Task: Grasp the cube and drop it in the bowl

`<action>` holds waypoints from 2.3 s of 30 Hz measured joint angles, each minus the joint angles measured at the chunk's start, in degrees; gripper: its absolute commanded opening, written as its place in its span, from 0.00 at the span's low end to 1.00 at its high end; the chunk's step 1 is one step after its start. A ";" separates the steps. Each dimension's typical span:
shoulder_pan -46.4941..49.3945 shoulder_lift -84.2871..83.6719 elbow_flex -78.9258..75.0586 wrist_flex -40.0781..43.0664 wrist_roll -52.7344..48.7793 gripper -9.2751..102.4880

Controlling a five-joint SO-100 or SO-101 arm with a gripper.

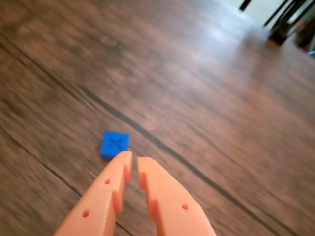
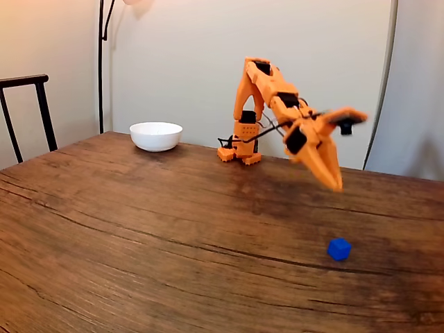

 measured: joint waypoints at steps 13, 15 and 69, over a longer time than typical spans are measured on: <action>1.41 -19.60 -16.96 -2.29 -0.26 0.36; 1.41 -20.30 -17.31 -2.29 -0.26 0.38; -5.01 -28.83 -17.05 -2.81 -5.19 0.30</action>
